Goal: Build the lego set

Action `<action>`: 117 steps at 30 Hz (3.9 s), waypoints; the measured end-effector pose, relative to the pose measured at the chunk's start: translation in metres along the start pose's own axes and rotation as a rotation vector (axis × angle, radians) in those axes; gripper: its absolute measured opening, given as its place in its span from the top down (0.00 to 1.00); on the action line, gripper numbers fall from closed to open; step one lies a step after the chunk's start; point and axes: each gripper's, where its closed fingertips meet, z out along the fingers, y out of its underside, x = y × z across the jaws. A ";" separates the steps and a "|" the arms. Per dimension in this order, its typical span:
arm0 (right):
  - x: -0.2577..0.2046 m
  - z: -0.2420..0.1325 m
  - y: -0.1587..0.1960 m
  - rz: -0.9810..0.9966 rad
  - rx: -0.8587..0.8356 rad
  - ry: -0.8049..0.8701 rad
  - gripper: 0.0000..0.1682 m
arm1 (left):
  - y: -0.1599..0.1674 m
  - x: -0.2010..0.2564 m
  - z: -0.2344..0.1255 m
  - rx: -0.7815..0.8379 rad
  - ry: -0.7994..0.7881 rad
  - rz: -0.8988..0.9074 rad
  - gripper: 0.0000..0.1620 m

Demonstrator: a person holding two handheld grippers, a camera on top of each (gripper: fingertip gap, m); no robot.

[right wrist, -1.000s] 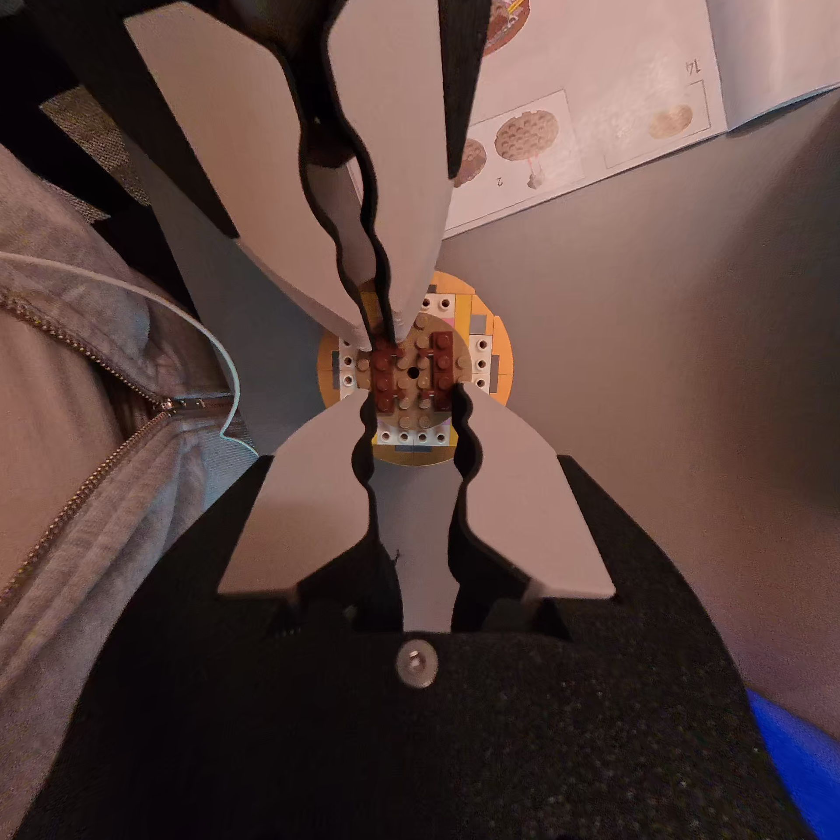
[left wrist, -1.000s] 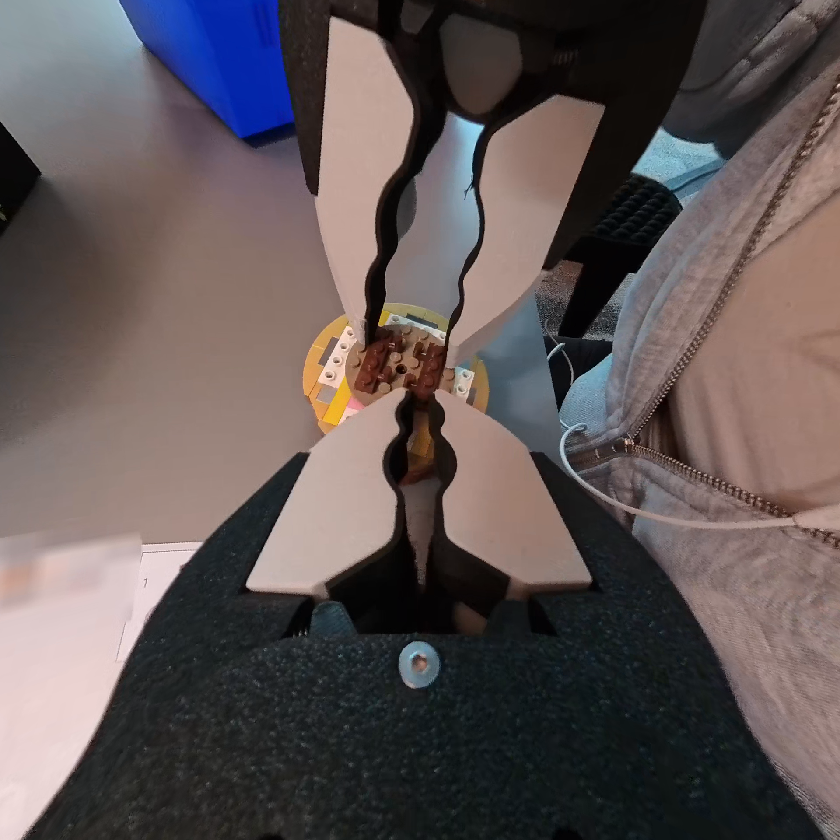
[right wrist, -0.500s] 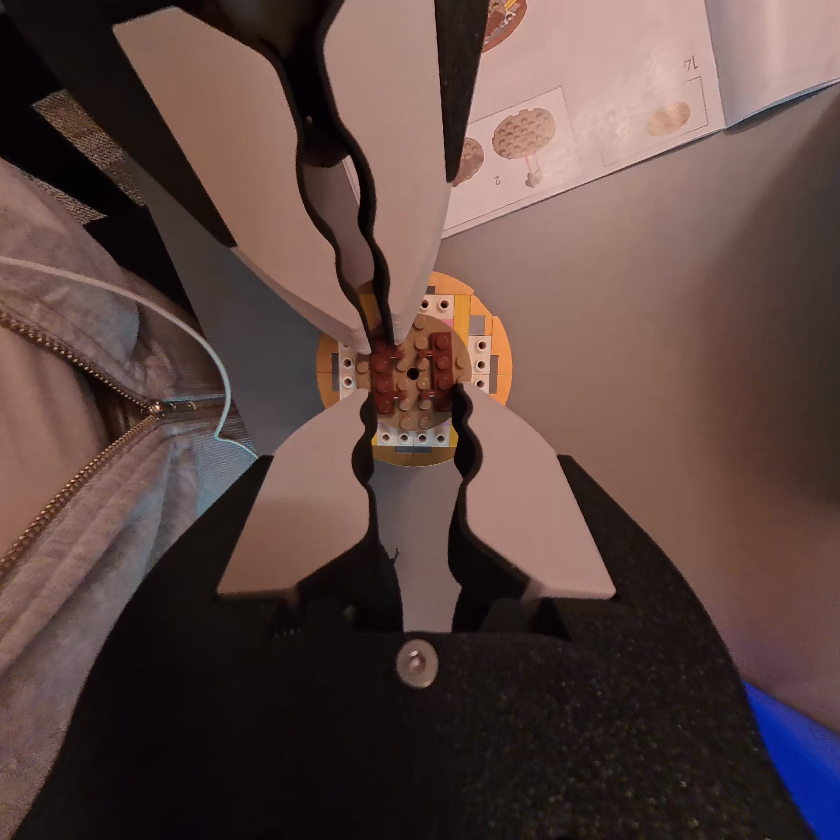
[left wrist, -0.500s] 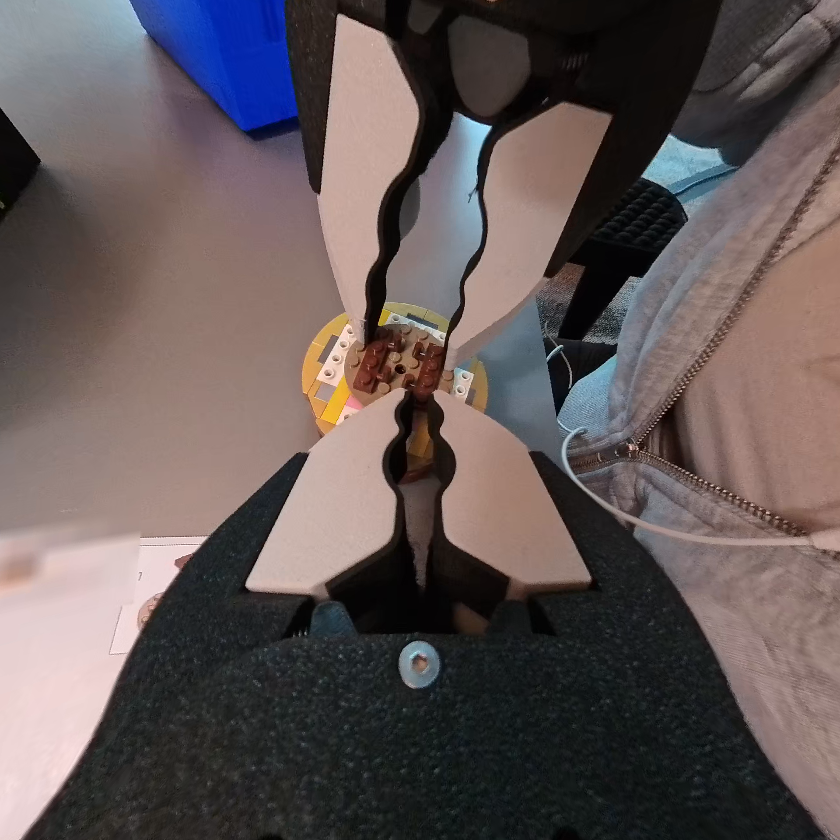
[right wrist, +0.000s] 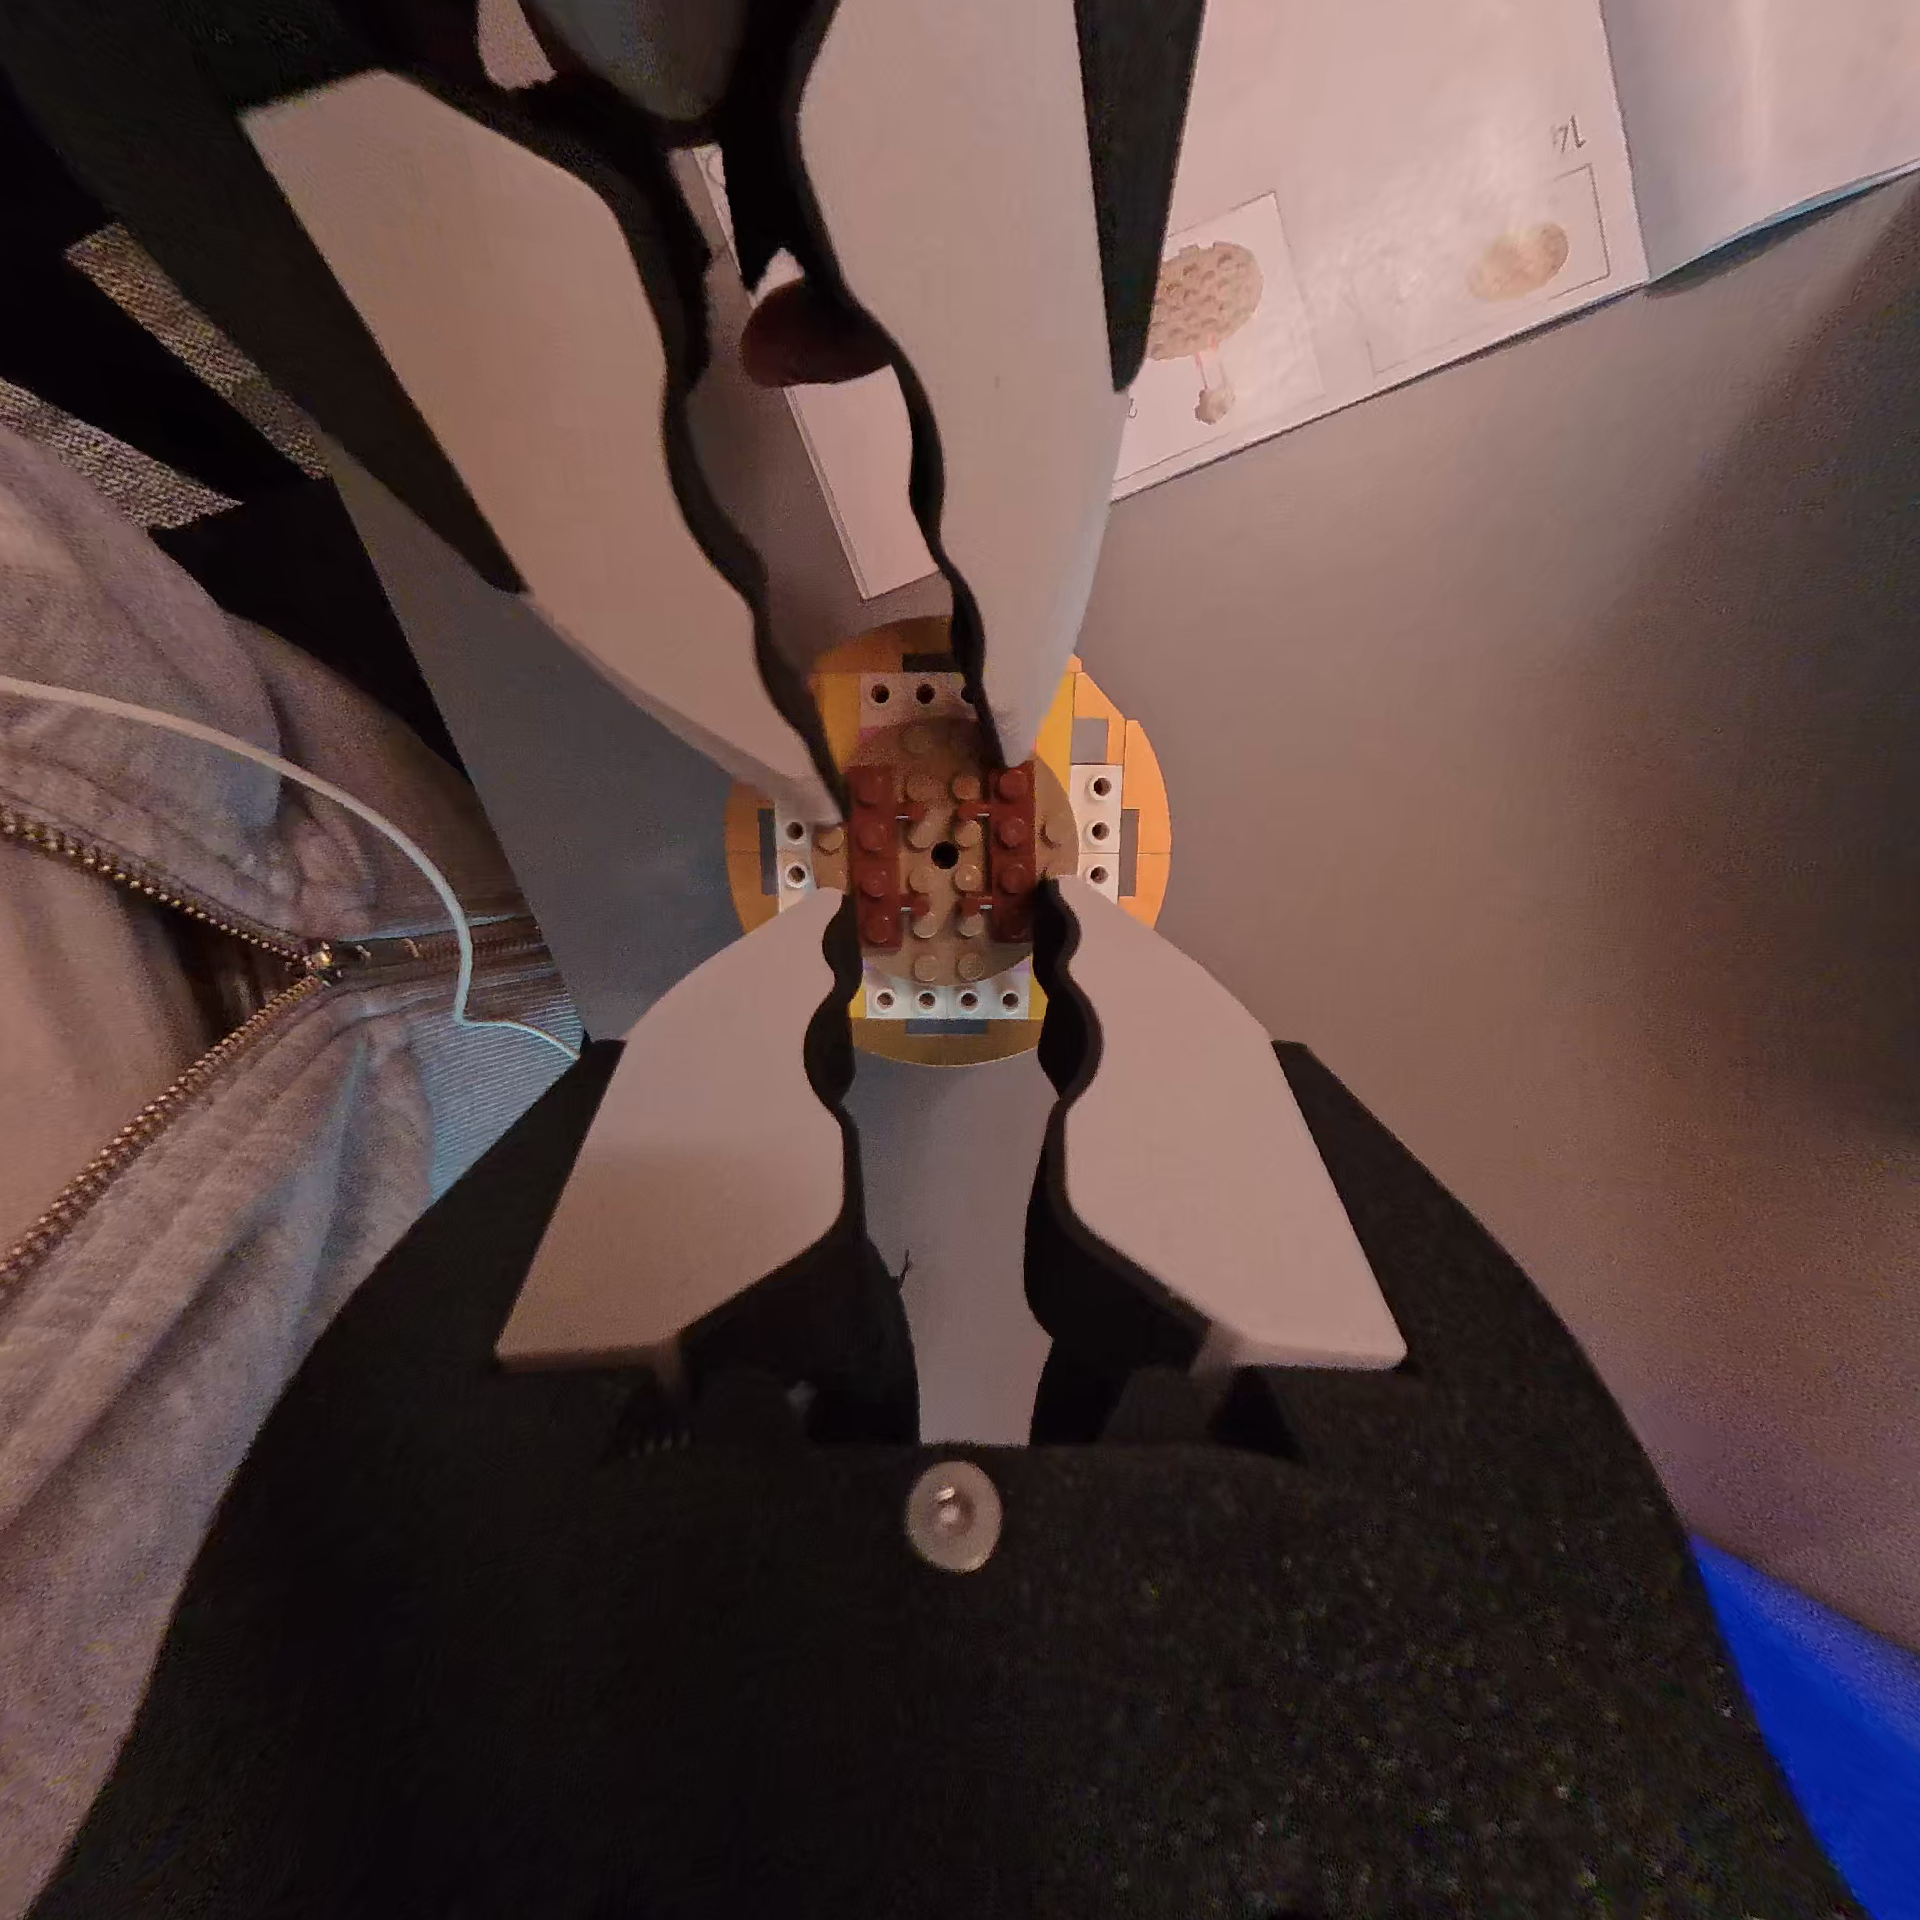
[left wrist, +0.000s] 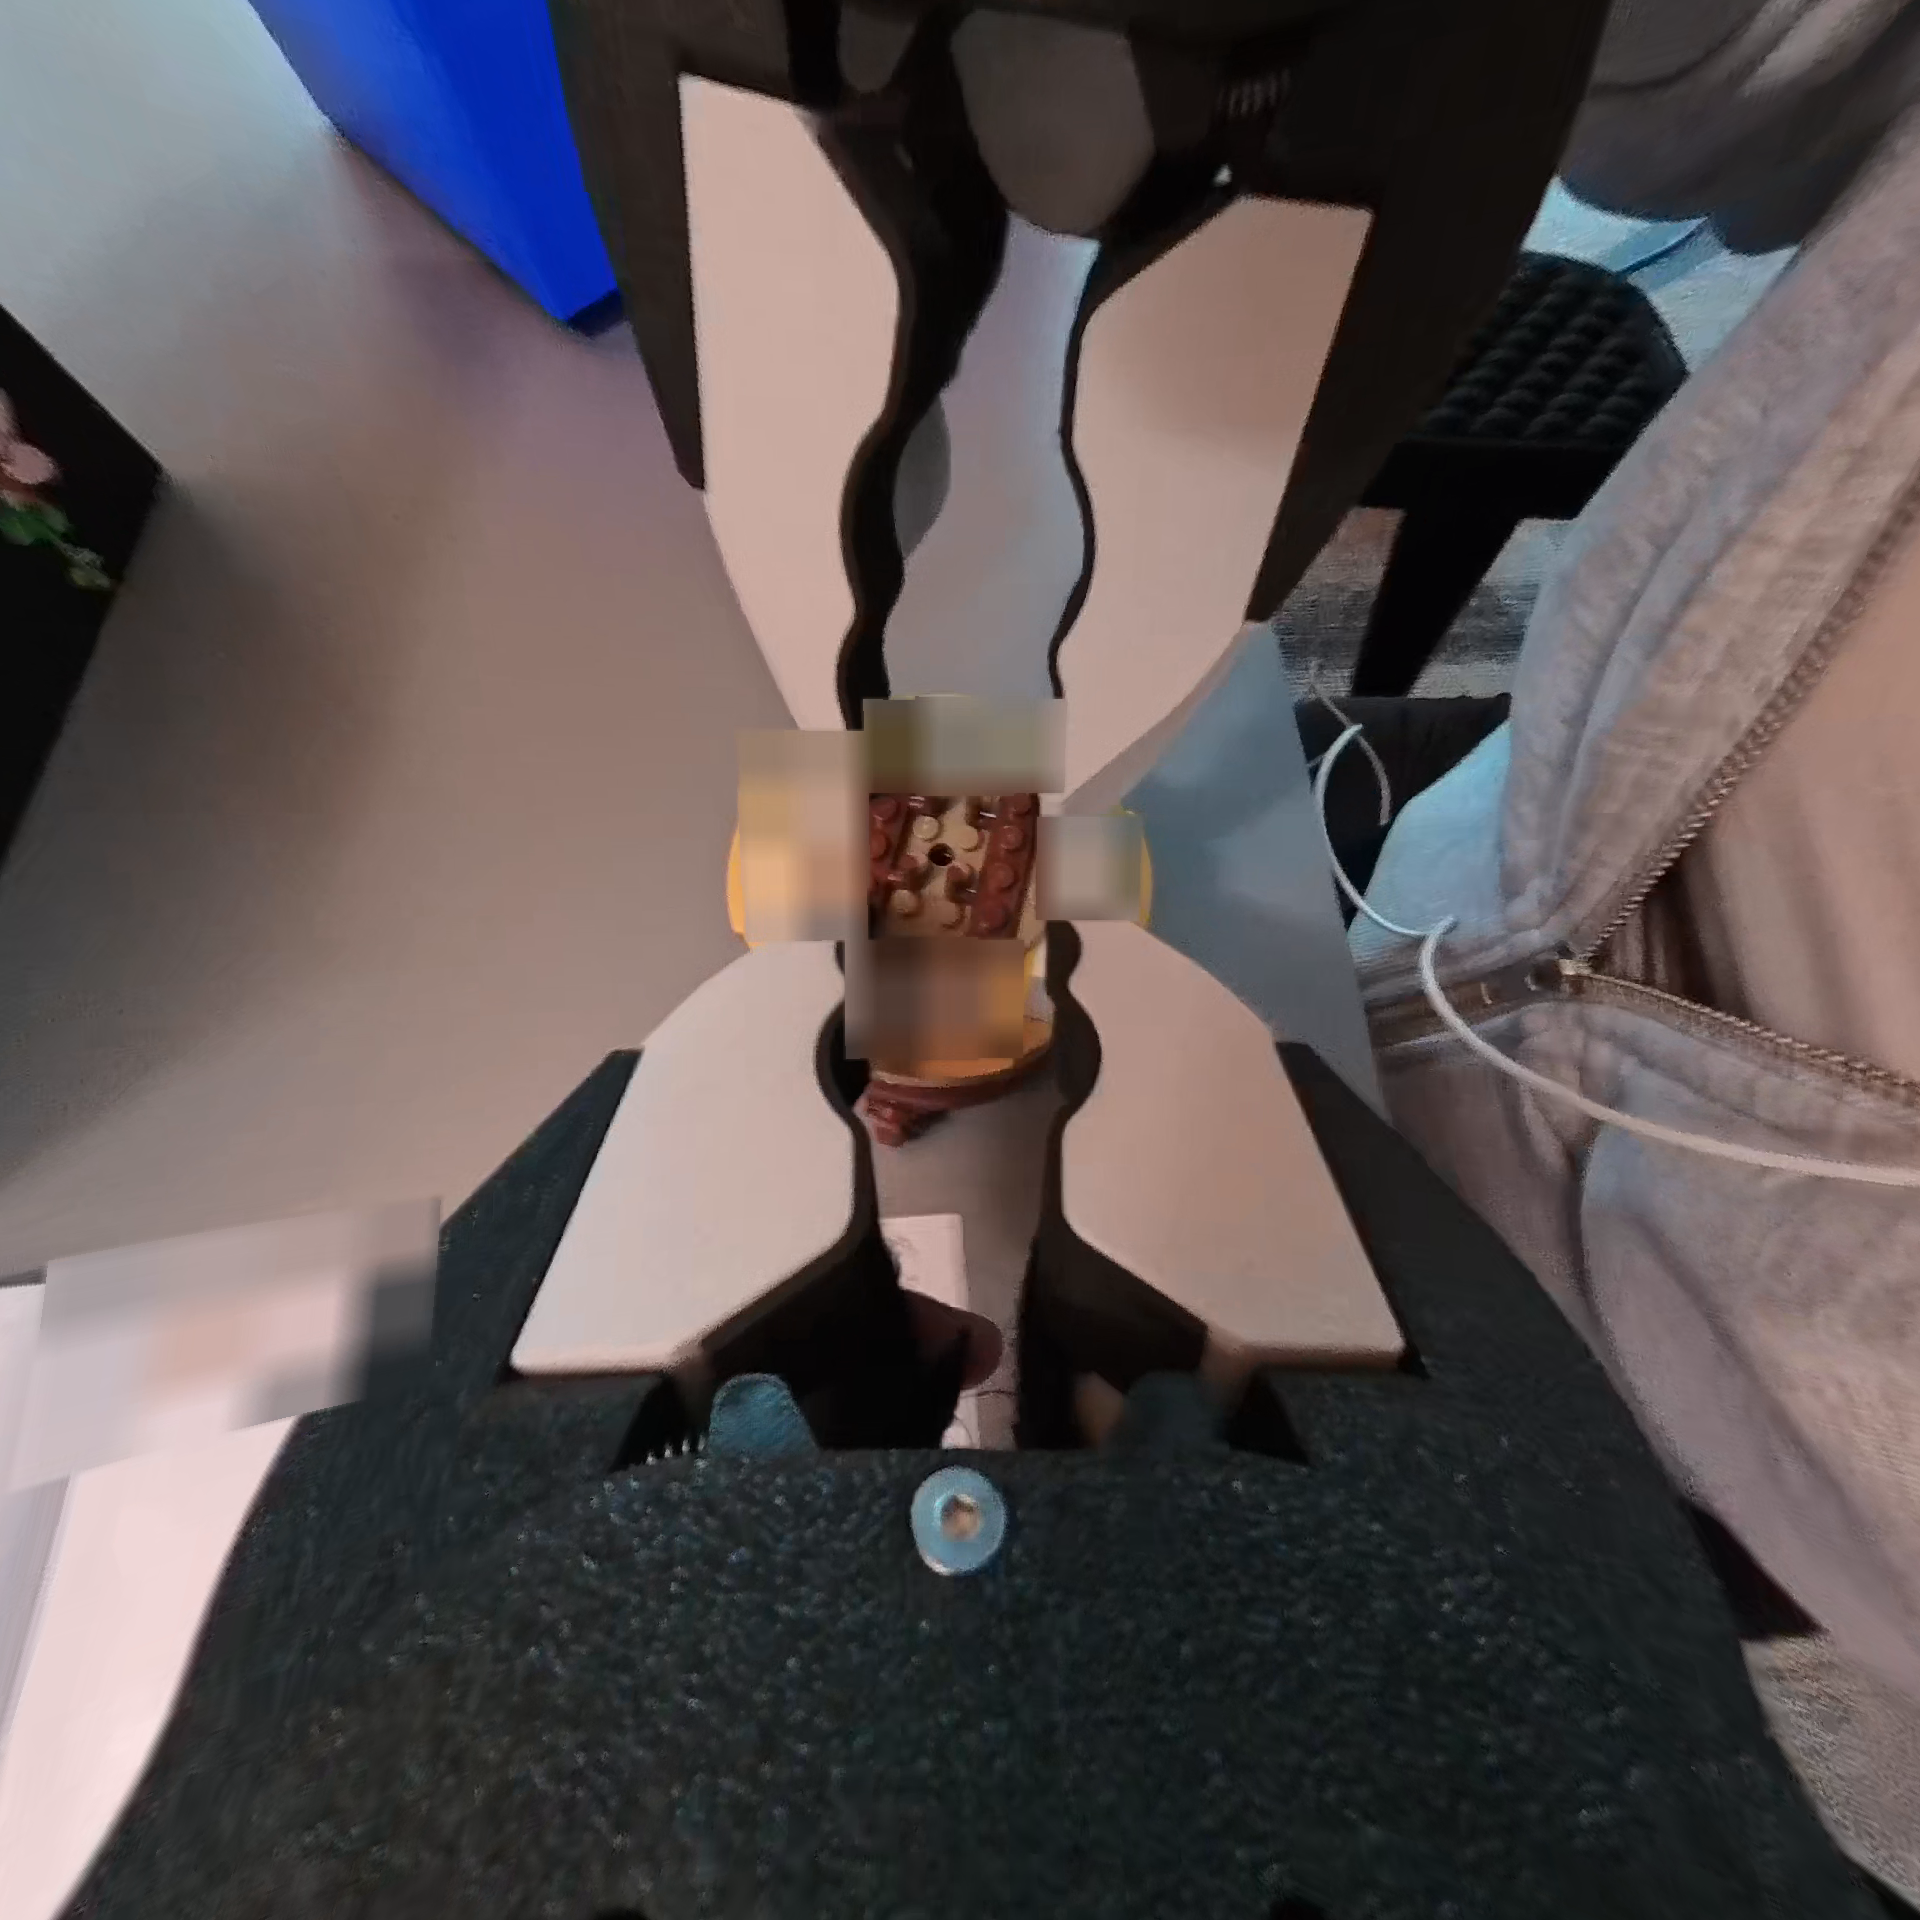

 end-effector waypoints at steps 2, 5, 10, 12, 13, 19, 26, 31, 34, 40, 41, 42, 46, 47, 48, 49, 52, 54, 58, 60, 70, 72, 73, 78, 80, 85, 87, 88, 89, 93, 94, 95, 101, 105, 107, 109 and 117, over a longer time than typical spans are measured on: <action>0.000 0.000 0.000 0.011 -0.005 0.004 0.81 | 0.001 -0.001 0.000 -0.009 -0.001 0.019 0.86; 0.000 0.000 0.000 0.018 -0.006 0.009 0.81 | 0.001 -0.001 0.000 -0.014 0.009 0.017 0.87; 0.000 0.001 0.000 0.032 -0.018 0.023 0.81 | 0.002 0.000 0.000 -0.017 0.025 0.022 0.87; 0.000 0.001 -0.001 0.043 -0.016 0.026 0.81 | 0.003 0.004 0.000 -0.020 0.074 0.005 0.93; 0.000 0.001 -0.001 0.043 -0.017 0.030 0.81 | 0.003 0.004 0.000 -0.017 0.080 0.005 0.93; -0.001 0.001 0.000 0.036 -0.051 0.012 0.81 | 0.004 0.004 0.001 -0.031 0.091 -0.033 0.93; 0.000 0.002 0.001 0.041 -0.084 -0.012 0.81 | 0.004 0.003 0.002 -0.052 0.111 -0.044 0.92; 0.000 0.002 0.001 0.054 -0.147 -0.027 0.81 | 0.004 0.002 0.002 -0.039 0.146 -0.078 0.92; 0.001 0.002 0.001 0.054 -0.169 -0.023 0.81 | 0.004 0.002 0.002 -0.011 0.158 -0.092 0.92; 0.000 0.002 0.001 0.146 -0.053 -0.020 0.81 | 0.003 0.002 0.002 0.008 0.168 -0.103 0.92; 0.000 0.002 0.001 0.157 -0.050 -0.006 0.81 | 0.004 0.002 0.002 0.006 0.169 -0.102 0.92; -0.001 0.002 0.001 0.164 -0.047 0.006 0.81 | 0.004 0.003 0.002 0.010 0.171 -0.103 0.92; -0.001 0.003 0.001 0.170 -0.020 0.009 0.81 | 0.004 0.003 0.002 0.035 0.173 -0.100 0.92; -0.001 0.003 0.001 0.165 -0.020 0.010 0.81 | 0.004 0.003 0.002 0.038 0.176 -0.101 0.92; -0.001 0.003 0.001 0.156 -0.020 0.010 0.81 | 0.004 0.003 0.001 0.037 0.179 -0.102 0.92; -0.001 0.002 0.000 0.141 -0.017 0.008 0.81 | 0.004 0.003 0.001 0.032 0.179 -0.097 0.92; 0.001 0.002 0.000 0.145 0.021 -0.003 0.81 | 0.003 0.003 0.001 0.023 0.171 -0.080 0.92; 0.001 0.002 -0.002 0.153 0.045 -0.012 0.81 | 0.002 0.003 0.001 0.018 0.159 -0.051 0.92; 0.001 0.002 -0.003 0.157 0.092 -0.019 0.81 | 0.002 0.005 0.001 -0.016 0.151 -0.026 0.90; 0.001 0.000 -0.004 0.183 0.125 -0.046 0.77 | 0.002 0.007 0.000 -0.019 0.159 -0.036 0.88; 0.001 -0.001 0.005 0.066 0.138 -0.031 0.79 | -0.005 -0.005 -0.002 0.026 0.077 -0.038 0.80; 0.001 0.000 0.005 0.064 0.131 -0.030 0.78 | 0.000 -0.006 0.002 -0.016 0.073 -0.019 0.80; 0.001 0.000 0.006 0.066 0.126 -0.032 0.79 | 0.000 -0.006 0.002 -0.017 0.070 -0.012 0.81; 0.001 0.001 0.006 0.020 0.071 -0.014 0.78 | 0.002 -0.006 0.002 -0.057 0.064 -0.001 0.81; 0.002 0.000 0.004 -0.006 0.062 -0.004 0.78 | 0.002 -0.006 0.002 -0.069 0.060 0.001 0.81; 0.002 0.001 0.004 0.007 0.059 -0.027 0.78 | 0.002 -0.006 0.002 -0.064 0.053 -0.001 0.81; 0.002 0.001 0.005 0.001 0.030 -0.030 0.78 | 0.003 -0.005 0.002 -0.066 0.054 0.001 0.81; 0.002 0.001 0.005 -0.001 0.005 -0.033 0.78 | 0.003 -0.005 0.002 -0.069 0.055 0.002 0.81; 0.002 0.002 0.005 0.001 -0.021 -0.040 0.78 | 0.003 -0.005 0.002 -0.073 0.055 0.006 0.81; 0.001 0.004 0.006 0.039 -0.067 -0.086 0.77 | 0.003 -0.005 0.003 -0.061 0.063 0.020 0.81; 0.001 0.004 0.006 0.030 -0.076 -0.078 0.77 | 0.004 -0.005 0.003 -0.058 0.061 0.018 0.81; 0.000 0.004 0.006 0.027 -0.083 -0.069 0.77 | 0.004 -0.004 0.003 -0.057 0.058 0.020 0.81; 0.000 0.005 0.005 0.024 -0.061 -0.056 0.76 | 0.003 -0.005 0.003 -0.046 0.054 0.014 0.81; 0.002 0.000 0.004 0.058 0.030 -0.063 0.78 | 0.002 -0.005 0.002 -0.039 0.052 0.039 0.81; 0.006 -0.009 0.001 0.086 0.086 -0.037 0.77 | 0.001 -0.005 0.001 -0.034 0.046 0.033 0.81; 0.003 -0.014 -0.006 0.062 0.141 -0.029 0.81 | -0.003 -0.004 -0.002 -0.003 0.049 0.030 0.78; -0.001 0.000 -0.009 0.008 0.097 -0.006 0.86 | -0.005 0.001 0.003 -0.014 0.053 0.085 0.87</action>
